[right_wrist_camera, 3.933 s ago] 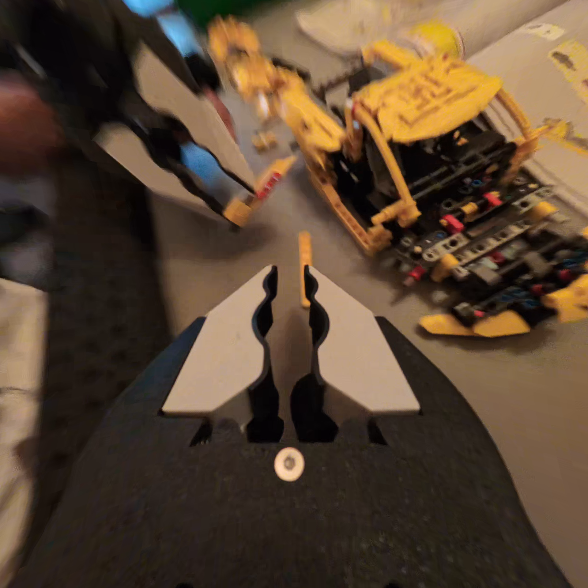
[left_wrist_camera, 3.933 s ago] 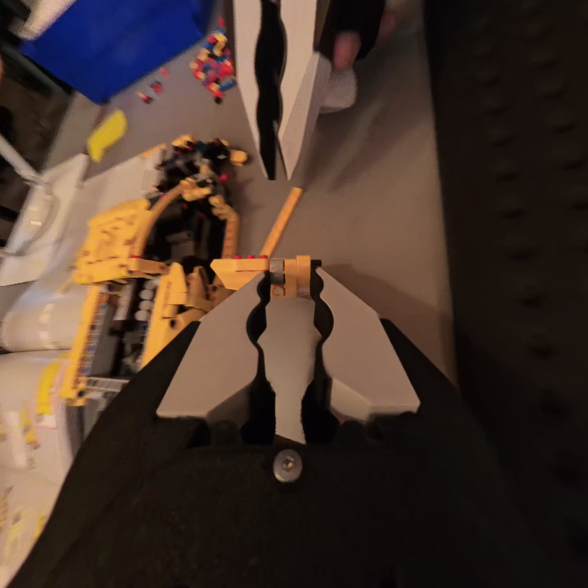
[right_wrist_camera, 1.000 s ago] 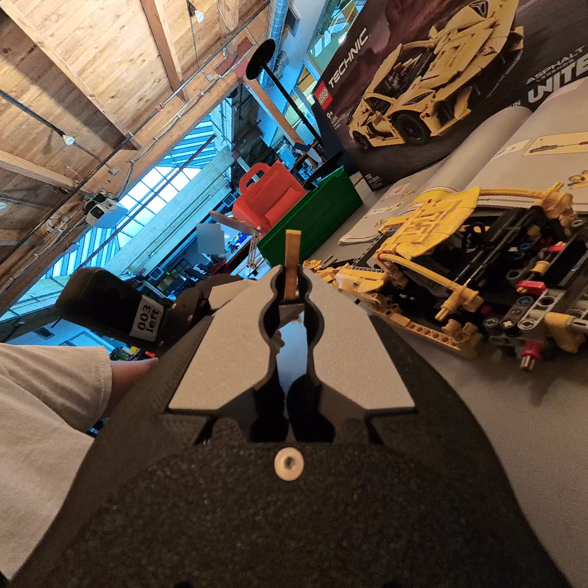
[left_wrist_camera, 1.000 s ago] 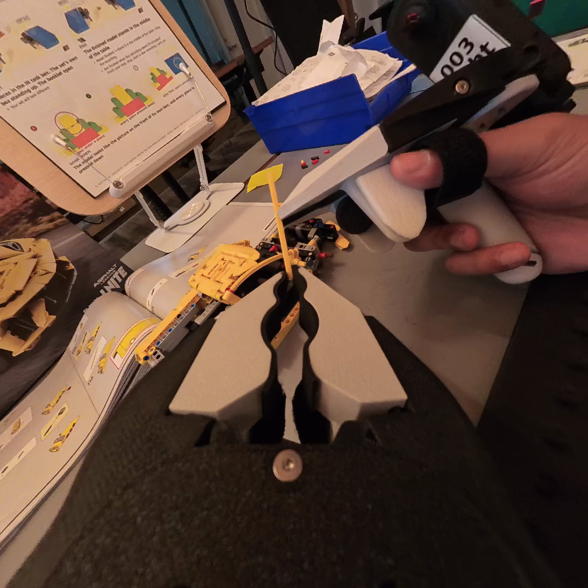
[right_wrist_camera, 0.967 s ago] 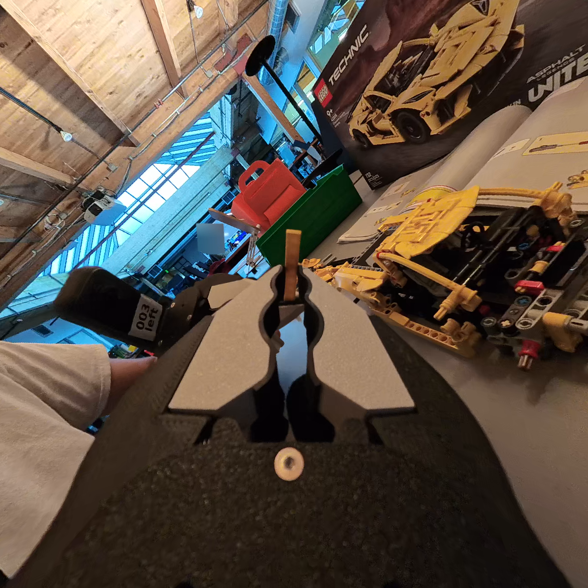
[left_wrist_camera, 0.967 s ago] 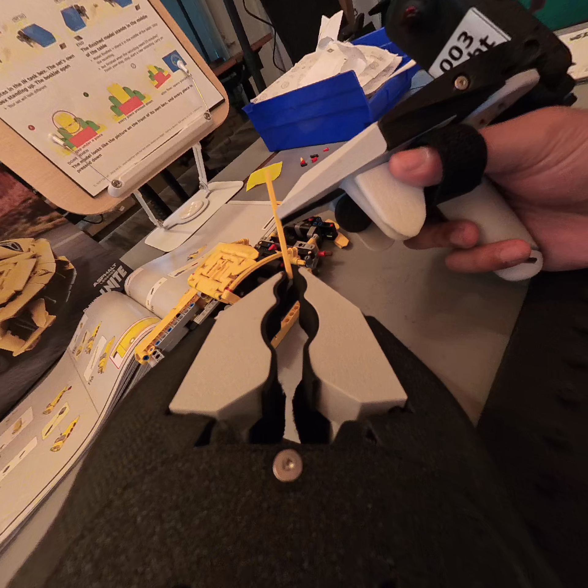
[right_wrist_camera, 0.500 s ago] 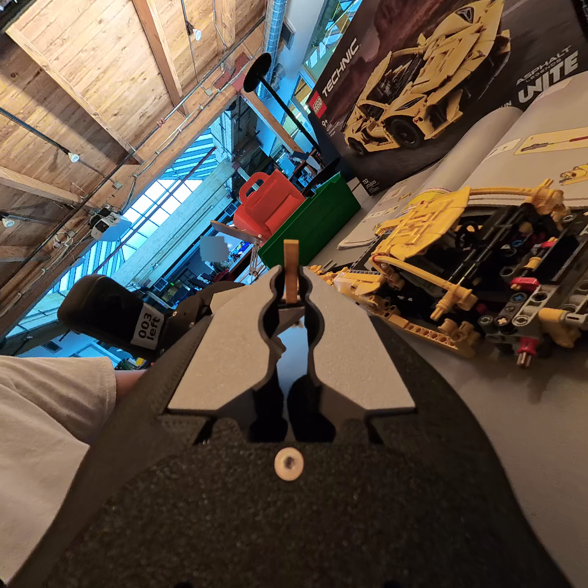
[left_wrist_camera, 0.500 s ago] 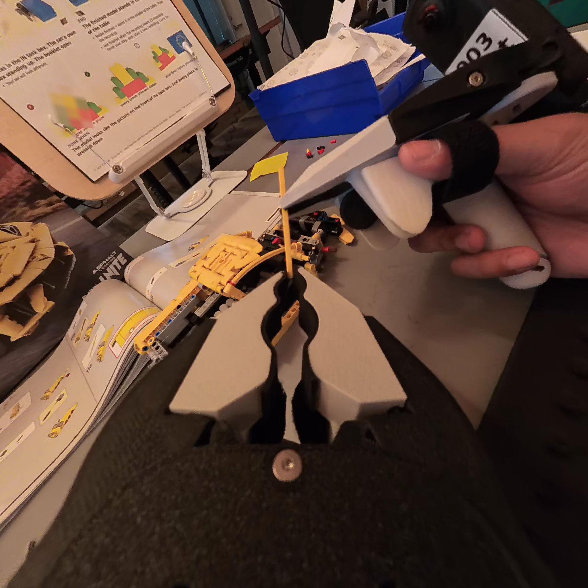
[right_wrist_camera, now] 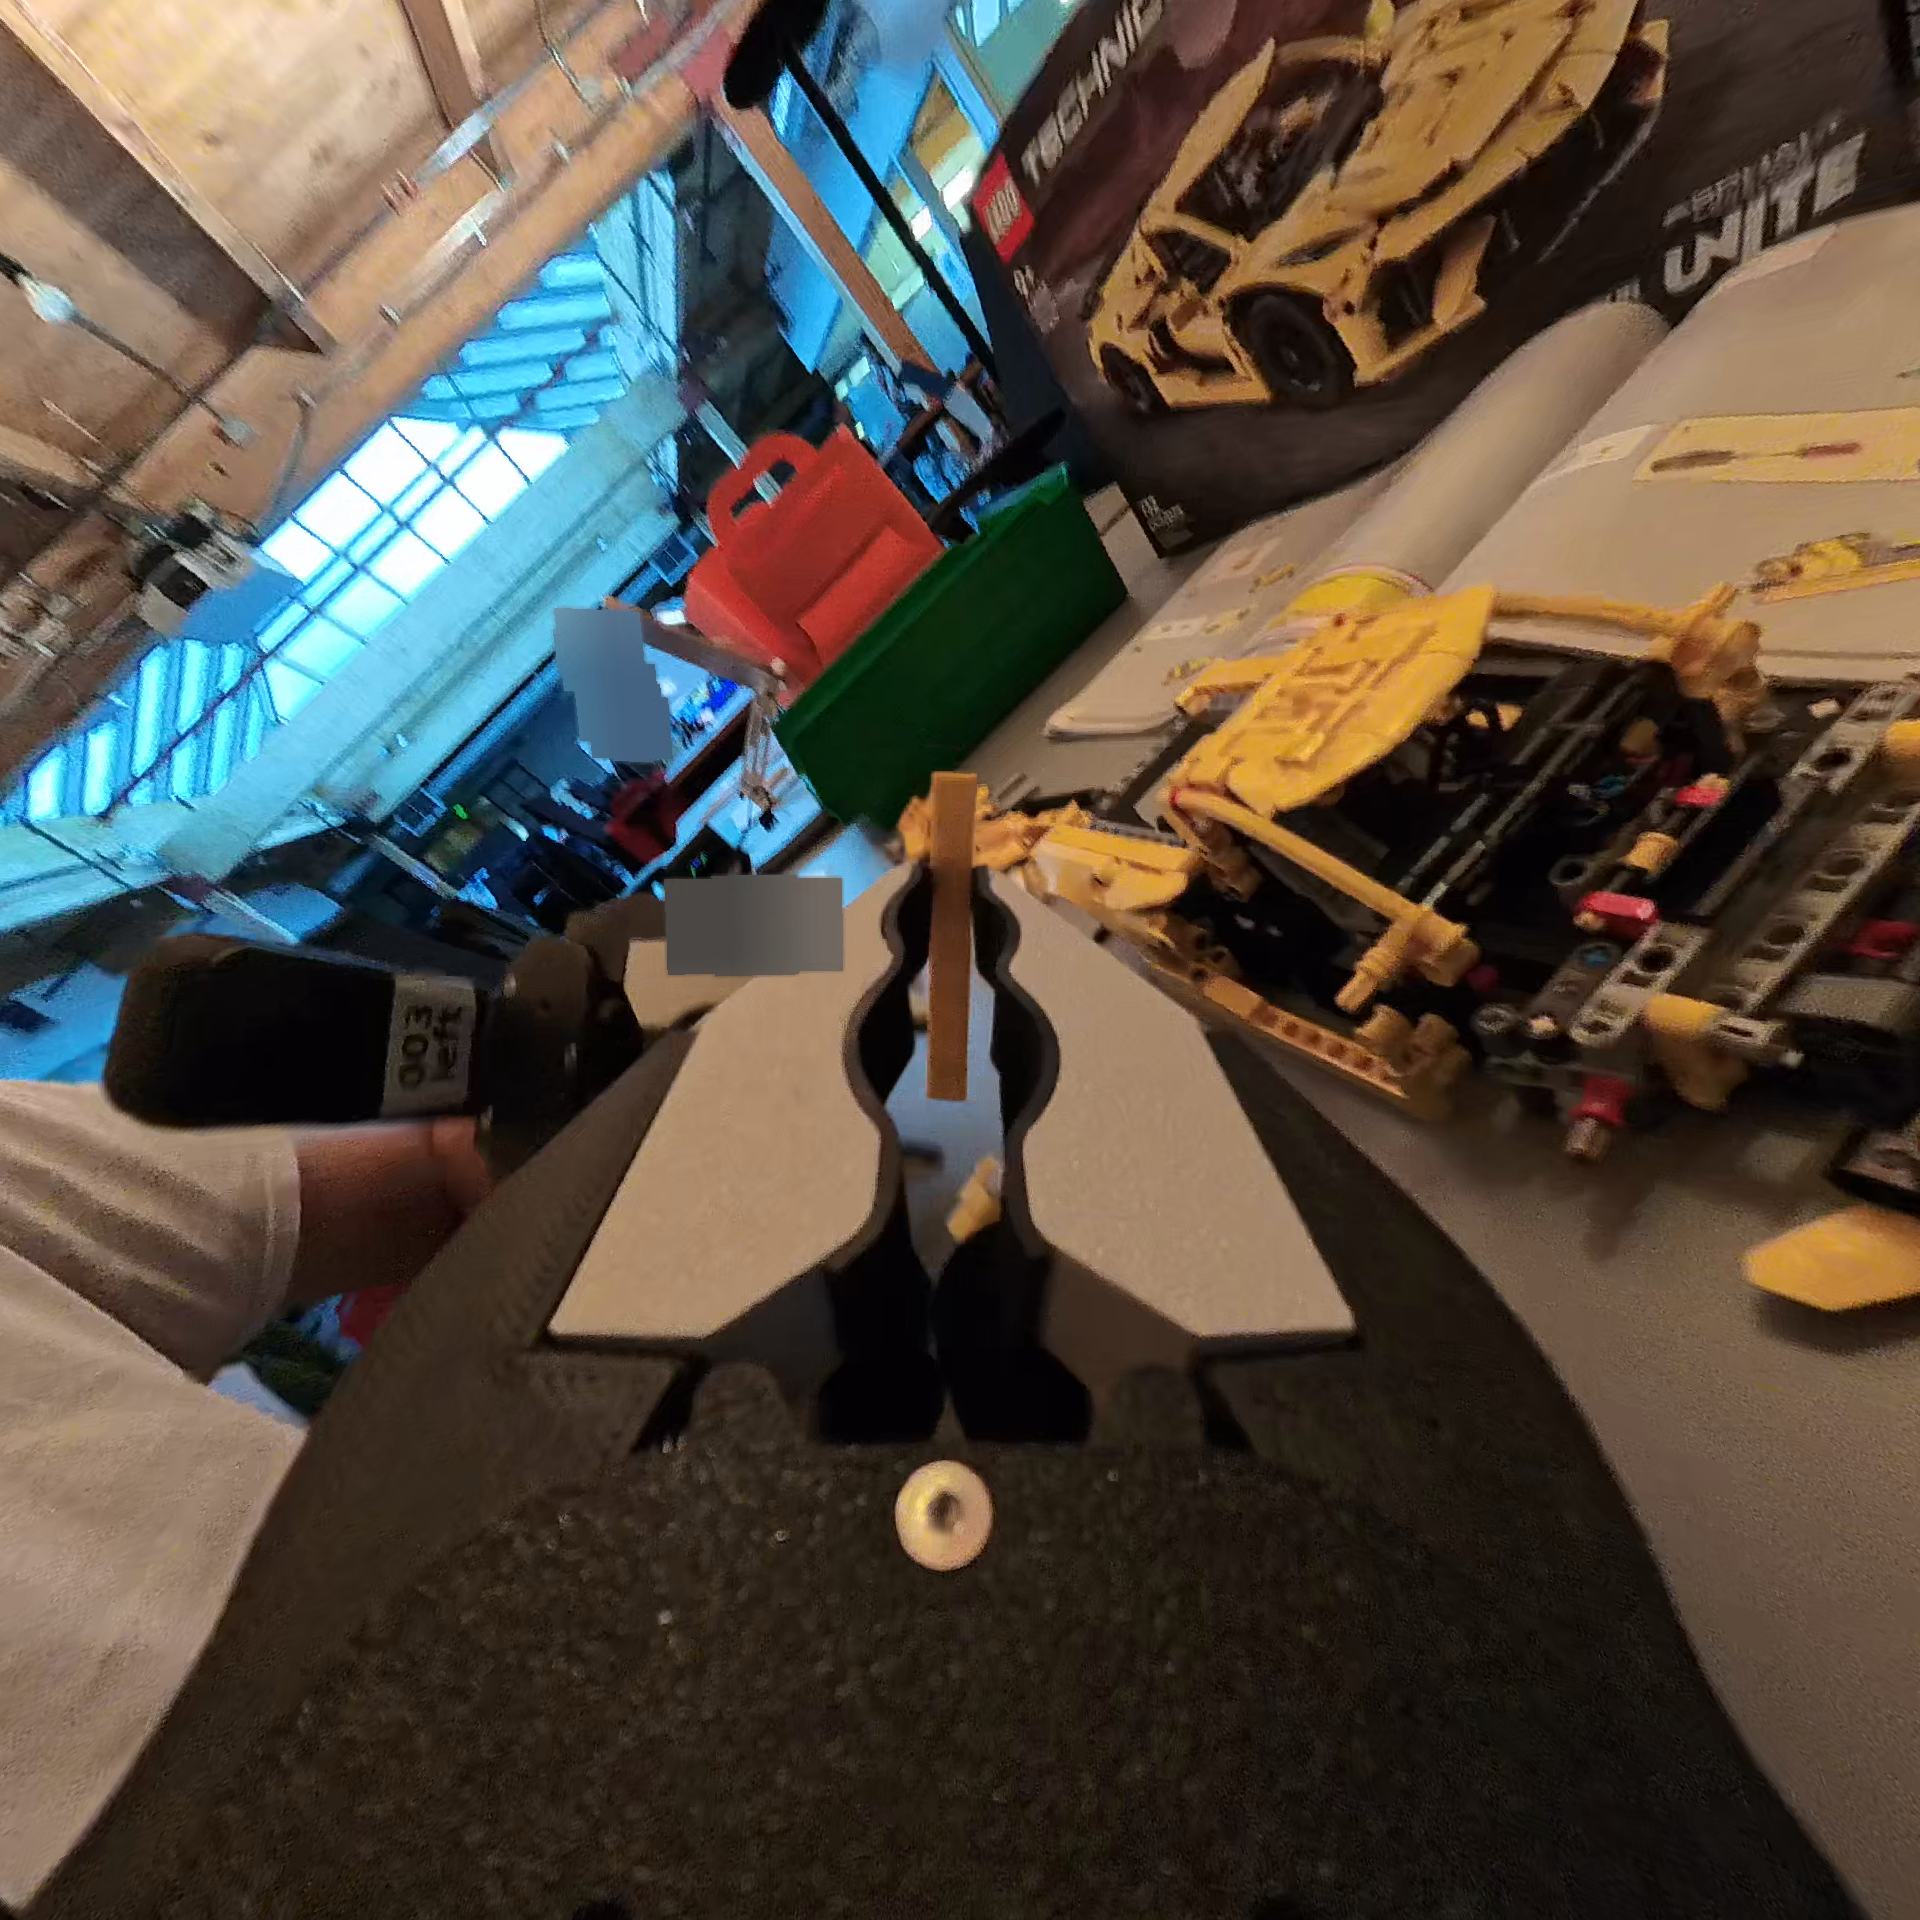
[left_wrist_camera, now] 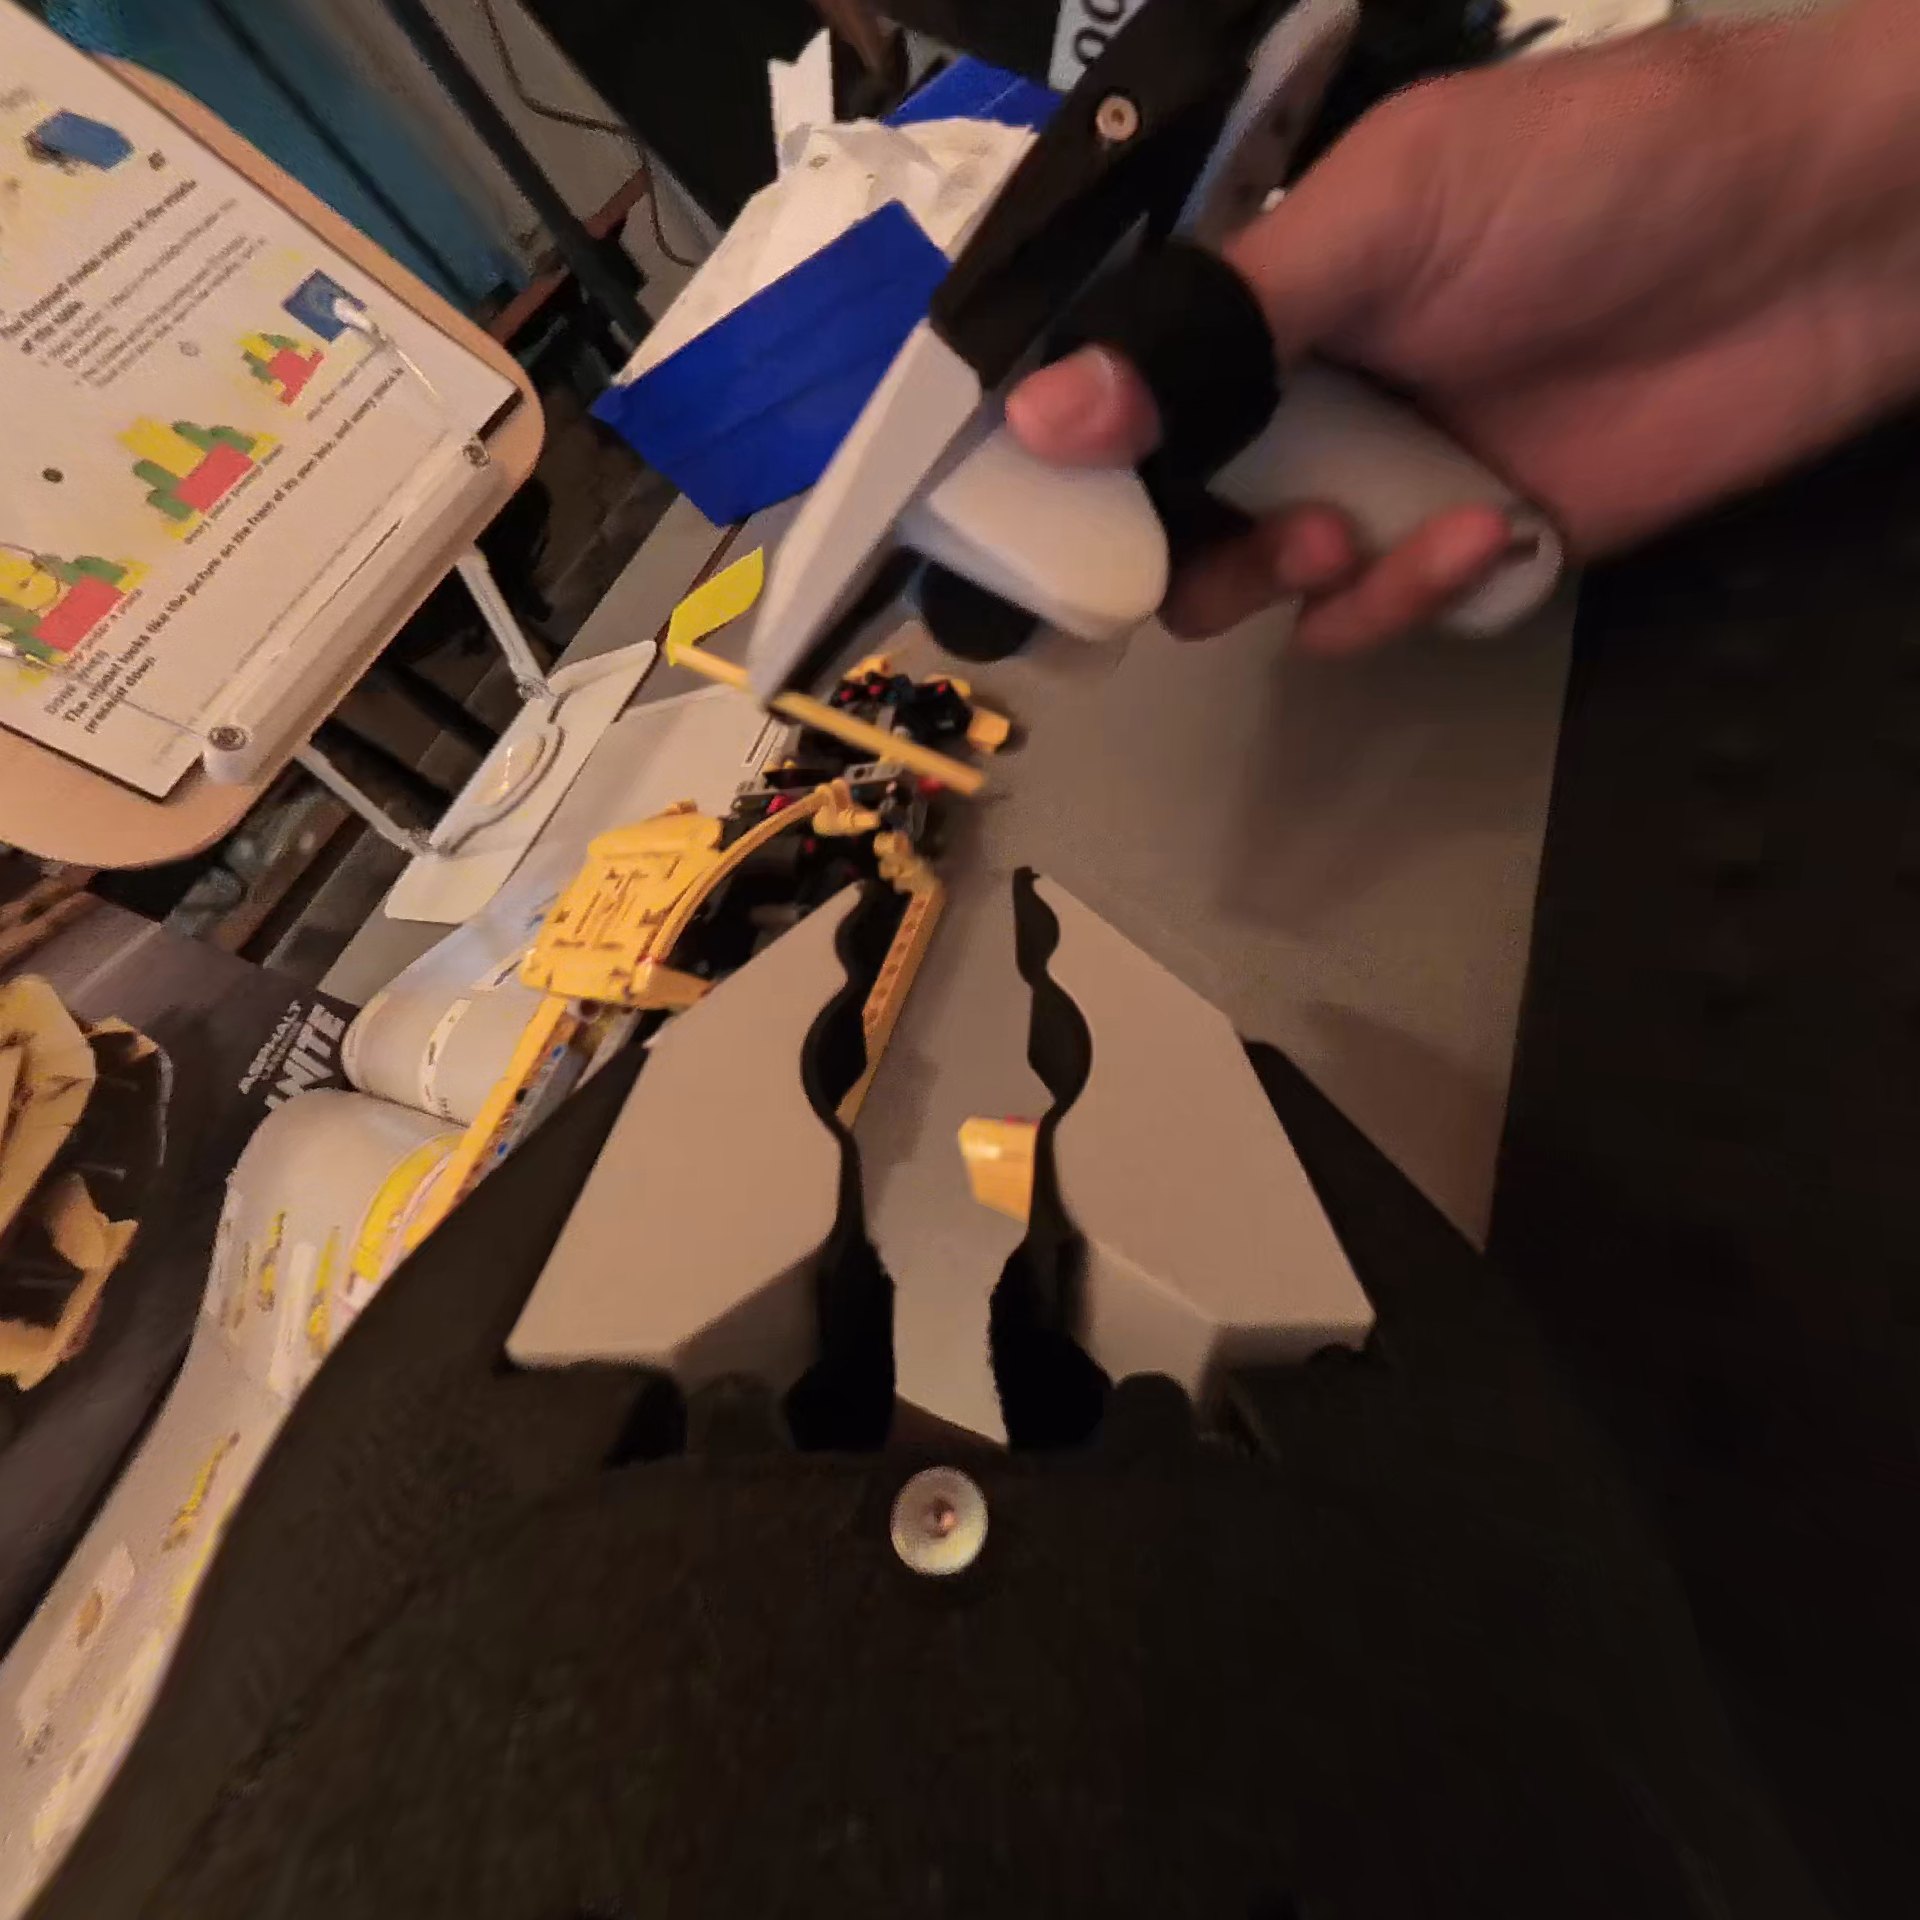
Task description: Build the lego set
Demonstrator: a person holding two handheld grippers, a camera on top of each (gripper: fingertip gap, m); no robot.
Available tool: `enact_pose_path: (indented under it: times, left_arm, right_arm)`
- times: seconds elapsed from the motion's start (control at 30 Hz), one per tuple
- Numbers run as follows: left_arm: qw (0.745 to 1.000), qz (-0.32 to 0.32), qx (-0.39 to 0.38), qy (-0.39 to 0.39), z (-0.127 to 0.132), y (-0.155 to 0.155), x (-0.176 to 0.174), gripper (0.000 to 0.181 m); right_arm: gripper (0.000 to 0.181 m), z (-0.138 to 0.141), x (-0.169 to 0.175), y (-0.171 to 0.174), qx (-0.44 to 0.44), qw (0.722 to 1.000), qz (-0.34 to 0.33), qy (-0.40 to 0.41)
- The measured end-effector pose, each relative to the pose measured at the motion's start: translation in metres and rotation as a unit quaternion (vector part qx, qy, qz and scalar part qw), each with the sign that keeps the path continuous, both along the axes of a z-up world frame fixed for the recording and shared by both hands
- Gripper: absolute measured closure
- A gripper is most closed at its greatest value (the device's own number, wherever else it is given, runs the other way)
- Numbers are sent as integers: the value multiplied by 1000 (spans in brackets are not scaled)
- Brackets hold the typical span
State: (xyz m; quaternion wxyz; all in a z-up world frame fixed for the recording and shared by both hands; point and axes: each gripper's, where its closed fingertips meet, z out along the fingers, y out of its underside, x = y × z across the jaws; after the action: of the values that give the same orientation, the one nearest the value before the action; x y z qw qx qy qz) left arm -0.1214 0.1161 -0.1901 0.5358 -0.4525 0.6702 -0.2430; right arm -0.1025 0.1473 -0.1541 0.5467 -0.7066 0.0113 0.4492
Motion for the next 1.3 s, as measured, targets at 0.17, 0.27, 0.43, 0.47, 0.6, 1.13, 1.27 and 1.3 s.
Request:
enact_pose_path:
  times: [0.17,0.27,0.43,0.47,0.6,1.13,1.27,1.3]
  left_arm:
    - [979,-103,-137,115,-34,11,-46,142]
    - [959,-140,-181,167,-50,6,-55,136]
    - [960,-133,-150,195,-59,7,-46,133]
    - [958,-136,-147,206,-63,6,-46,134]
    - [951,-151,-138,231,-69,-4,-47,155]
    - [992,-72,78,74,-33,5,-14,157]
    - [992,-83,65,64,-29,1,-14,157]
    - [992,-85,67,61,-28,0,-15,158]
  right_arm:
    - [175,-49,-15,-9,-136,986,95,-17]
    - [175,-69,-30,-12,-185,973,129,-45]
    - [175,-77,-36,-13,-206,967,146,-41]
    - [175,-76,-35,-13,-205,967,147,-33]
    - [176,-74,-35,-13,-203,968,148,-24]
    - [176,-58,-28,-7,-165,978,124,16]
    - [176,-56,-28,-8,-160,978,129,23]
    - [176,-55,-28,-8,-156,979,130,21]
